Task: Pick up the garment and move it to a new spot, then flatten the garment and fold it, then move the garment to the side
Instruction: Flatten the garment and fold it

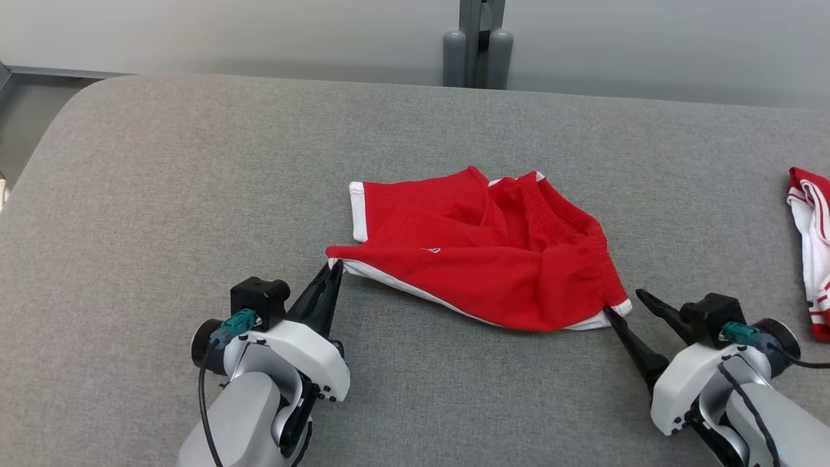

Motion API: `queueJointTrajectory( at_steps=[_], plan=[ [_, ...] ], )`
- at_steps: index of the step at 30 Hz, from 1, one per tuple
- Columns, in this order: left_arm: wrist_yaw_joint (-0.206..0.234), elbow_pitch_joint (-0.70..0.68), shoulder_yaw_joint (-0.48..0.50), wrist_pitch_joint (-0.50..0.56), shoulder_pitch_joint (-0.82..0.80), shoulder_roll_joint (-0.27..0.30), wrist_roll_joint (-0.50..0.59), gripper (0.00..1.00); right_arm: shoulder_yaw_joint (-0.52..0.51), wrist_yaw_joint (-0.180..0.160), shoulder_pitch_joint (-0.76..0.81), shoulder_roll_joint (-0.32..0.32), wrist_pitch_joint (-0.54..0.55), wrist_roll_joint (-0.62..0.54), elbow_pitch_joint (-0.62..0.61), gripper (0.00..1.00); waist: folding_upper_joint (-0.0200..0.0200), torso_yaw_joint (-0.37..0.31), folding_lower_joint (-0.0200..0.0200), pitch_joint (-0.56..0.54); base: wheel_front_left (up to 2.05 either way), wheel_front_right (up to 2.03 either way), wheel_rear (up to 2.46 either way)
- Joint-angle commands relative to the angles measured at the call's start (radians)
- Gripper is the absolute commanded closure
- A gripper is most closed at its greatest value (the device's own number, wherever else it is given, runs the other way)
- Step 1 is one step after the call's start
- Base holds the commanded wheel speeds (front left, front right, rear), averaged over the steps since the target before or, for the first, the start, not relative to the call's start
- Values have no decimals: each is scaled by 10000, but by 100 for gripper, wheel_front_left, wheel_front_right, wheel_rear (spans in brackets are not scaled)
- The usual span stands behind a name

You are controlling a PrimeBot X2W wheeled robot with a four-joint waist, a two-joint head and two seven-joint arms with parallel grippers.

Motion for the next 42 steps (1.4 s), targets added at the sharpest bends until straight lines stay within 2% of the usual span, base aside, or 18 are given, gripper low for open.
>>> queueJointTrajectory(
  at_steps=[1, 6, 14, 20, 31, 33, 34, 35, 42],
  plan=[
    [-34, 27, 28, -42, -181, 59, 78, 100, -77, 0, 1, -2, -48, 227, 181, 2, 0, -13, 0, -4, 0, 0, 0],
    [-59, 83, 15, -43, -212, 40, 132, 100, -89, 0, 157, 335, -48, 1809, 533, 0, 0, -31, 0, -21, 0, 0, 0],
    [-86, 167, 31, -43, -197, 26, 205, 100, 863, 1, 1, 305, 100, 4061, 745, 0, 0, -55, 0, -71, 0, 0, 0],
    [-118, 187, 30, -41, -207, 11, 209, 100, 1472, 1, -241, 135, 51, 5122, 615, 0, 0, -29, 0, -72, 0, 0, 0],
    [-143, 100, -2, -43, -172, -13, 254, 100, 2382, 1, -815, -89, -39, 6237, 490, 0, 0, 160, 0, 7, 0, 0, 0],
    [-139, 103, 15, -43, -199, -15, 269, 100, 2402, 1, -819, -115, -41, 6291, 460, 57, 0, 179, 0, 9, 0, 0, 0],
    [-139, 105, 17, -43, -207, -19, 265, 100, 2400, 1, -817, -136, -42, 6306, 442, 76, 0, 185, 0, 8, 0, 0, 0],
    [-137, 112, 23, -43, -211, -19, 254, 100, 2388, 1, -814, -155, -43, 6296, 436, 100, 0, 188, 0, 6, 0, 0, 0],
    [-95, 178, 86, -43, -163, -18, 319, 100, 2088, 1, -696, -197, -46, 6209, 376, 100, 0, 138, 0, -53, 0, 0, 0]
  ],
)
